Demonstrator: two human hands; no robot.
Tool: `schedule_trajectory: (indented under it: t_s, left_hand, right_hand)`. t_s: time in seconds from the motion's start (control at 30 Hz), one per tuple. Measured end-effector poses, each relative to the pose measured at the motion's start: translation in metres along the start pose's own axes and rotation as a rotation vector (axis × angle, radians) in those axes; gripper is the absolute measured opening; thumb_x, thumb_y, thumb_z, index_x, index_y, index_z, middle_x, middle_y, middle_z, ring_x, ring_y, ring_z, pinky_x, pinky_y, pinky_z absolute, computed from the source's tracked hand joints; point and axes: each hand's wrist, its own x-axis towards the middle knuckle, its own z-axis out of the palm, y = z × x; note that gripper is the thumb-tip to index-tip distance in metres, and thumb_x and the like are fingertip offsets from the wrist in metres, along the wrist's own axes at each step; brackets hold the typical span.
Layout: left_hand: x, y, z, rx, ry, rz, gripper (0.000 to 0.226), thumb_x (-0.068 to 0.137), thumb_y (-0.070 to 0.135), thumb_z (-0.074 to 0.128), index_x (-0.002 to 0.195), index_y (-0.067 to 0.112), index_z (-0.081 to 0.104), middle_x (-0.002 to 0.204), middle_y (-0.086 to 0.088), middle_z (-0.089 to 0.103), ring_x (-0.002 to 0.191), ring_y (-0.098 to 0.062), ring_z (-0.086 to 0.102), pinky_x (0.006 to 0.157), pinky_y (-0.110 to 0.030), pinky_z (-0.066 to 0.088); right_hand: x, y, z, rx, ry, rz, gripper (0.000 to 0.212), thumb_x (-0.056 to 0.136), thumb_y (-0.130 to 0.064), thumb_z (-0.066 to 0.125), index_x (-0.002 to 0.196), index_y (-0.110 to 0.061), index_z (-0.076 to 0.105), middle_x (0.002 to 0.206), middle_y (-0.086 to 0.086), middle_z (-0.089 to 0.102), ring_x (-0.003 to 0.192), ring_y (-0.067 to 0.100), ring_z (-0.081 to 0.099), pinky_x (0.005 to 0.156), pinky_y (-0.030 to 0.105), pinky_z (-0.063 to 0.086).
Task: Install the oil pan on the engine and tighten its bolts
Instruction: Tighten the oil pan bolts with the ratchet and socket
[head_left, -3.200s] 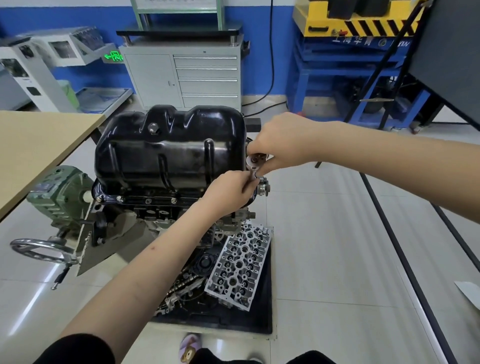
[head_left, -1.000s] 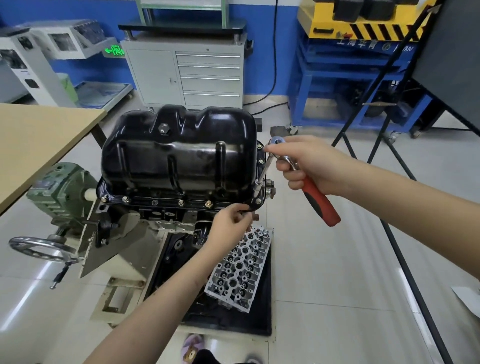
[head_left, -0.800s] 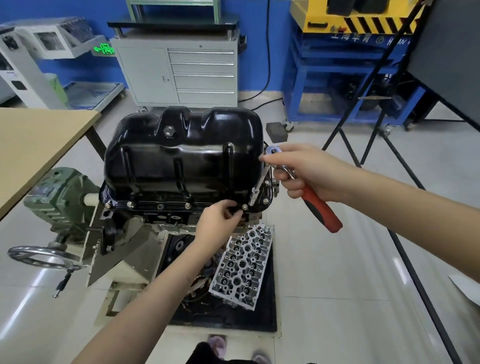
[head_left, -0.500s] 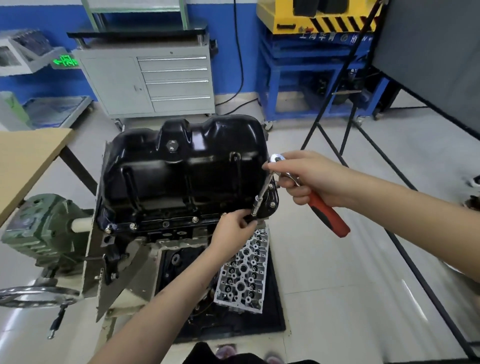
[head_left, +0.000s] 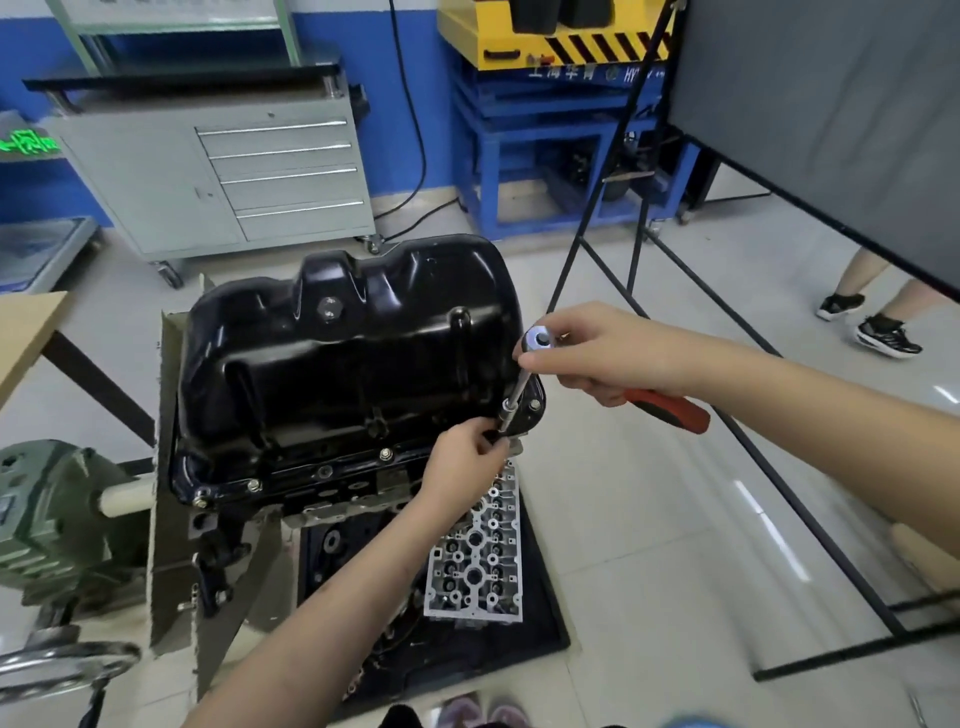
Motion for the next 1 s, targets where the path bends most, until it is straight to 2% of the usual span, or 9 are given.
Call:
schedule_trajectory:
  t_s: [0.13,0.27,0.37,0.47,0.6,0.73,0.8,0.87,1.0]
  left_hand:
    - [-0.001,0.005,0.001,0.024,0.040,-0.019,0.023,0.089,0.020,0.054,0.106,0.008,0.064,0.070,-0.010,0.065,0.066,-0.025,0.061,0.065,-0.037,0.050]
    - [-0.007,0.014,0.001,0.166,0.135,-0.022,0.026,0.087,0.034,0.056,0.101,0.014,0.064,0.074,-0.001,0.064,0.071,-0.020,0.060,0.062,-0.032,0.046]
    - [-0.012,0.028,-0.002,0.371,0.286,0.090,0.027,0.085,0.046,0.055,0.092,0.020,0.062,0.075,0.005,0.063,0.073,-0.018,0.060,0.059,-0.028,0.041]
    - [-0.010,0.044,-0.004,0.483,0.385,0.200,0.030,0.089,0.041,0.051,0.089,0.013,0.063,0.081,-0.001,0.061,0.074,-0.024,0.059,0.057,-0.028,0.035]
    - [-0.007,0.049,-0.012,0.466,0.276,0.321,0.029,0.093,0.027,0.049,0.086,0.003,0.063,0.081,-0.009,0.061,0.079,-0.028,0.058,0.063,-0.034,0.040]
    - [-0.006,0.050,-0.020,0.507,0.166,0.342,0.028,0.092,0.029,0.049,0.078,0.007,0.059,0.071,0.002,0.049,0.075,-0.026,0.056,0.059,-0.030,0.033]
    - [-0.006,0.053,-0.022,0.510,0.166,0.317,0.030,0.091,0.033,0.050,0.077,0.008,0.060,0.070,0.003,0.050,0.075,-0.024,0.056,0.060,-0.030,0.035]
    - [-0.006,0.053,-0.024,0.483,0.203,0.291,0.035,0.089,0.038,0.052,0.078,0.007,0.062,0.067,0.003,0.051,0.069,-0.021,0.053,0.058,-0.029,0.035]
    - [-0.007,0.056,-0.027,0.500,0.211,0.355,0.032,0.094,0.030,0.045,0.089,0.007,0.066,0.054,0.008,0.042,0.050,-0.011,0.040,0.049,-0.025,0.026]
  right_hand:
    - [0.000,0.000,-0.001,-0.235,-0.032,-0.071,0.026,0.089,-0.028,0.056,0.095,-0.003,0.055,0.055,-0.002,0.042,0.052,0.021,0.037,0.038,0.019,0.031]
    - [0.003,0.004,-0.004,-0.420,0.078,-0.190,0.024,0.087,-0.034,0.057,0.098,-0.014,0.049,0.071,-0.006,0.050,0.058,0.007,0.045,0.047,0.010,0.035]
    - [0.005,0.006,-0.007,-0.491,0.109,-0.285,0.026,0.086,-0.035,0.059,0.094,-0.017,0.042,0.066,-0.008,0.046,0.055,0.004,0.040,0.050,0.011,0.034]
    - [0.007,0.006,-0.010,-0.609,0.079,-0.374,0.024,0.086,-0.033,0.060,0.093,-0.016,0.046,0.067,-0.010,0.044,0.057,0.003,0.041,0.051,0.011,0.033]
    - [0.006,0.001,-0.020,-0.858,0.014,-0.510,0.024,0.083,-0.030,0.063,0.099,-0.013,0.056,0.073,-0.014,0.048,0.064,0.004,0.043,0.057,0.017,0.032]
    - [0.007,-0.007,-0.030,-1.087,-0.039,-0.620,0.031,0.084,-0.023,0.063,0.115,-0.022,0.060,0.103,-0.004,0.057,0.099,0.013,0.048,0.074,0.013,0.035]
    - [0.008,-0.010,-0.028,-1.105,-0.053,-0.616,0.034,0.085,-0.023,0.061,0.118,-0.025,0.058,0.105,-0.004,0.058,0.103,0.015,0.049,0.081,0.023,0.040]
    - [0.008,-0.012,-0.023,-1.150,-0.024,-0.607,0.027,0.085,-0.031,0.059,0.112,-0.026,0.059,0.095,-0.006,0.059,0.090,0.015,0.049,0.070,0.031,0.042]
    - [0.008,-0.012,-0.007,-1.165,0.100,-0.493,0.032,0.086,-0.052,0.049,0.079,-0.021,0.044,0.062,-0.009,0.038,0.067,0.017,0.043,0.047,0.027,0.025]
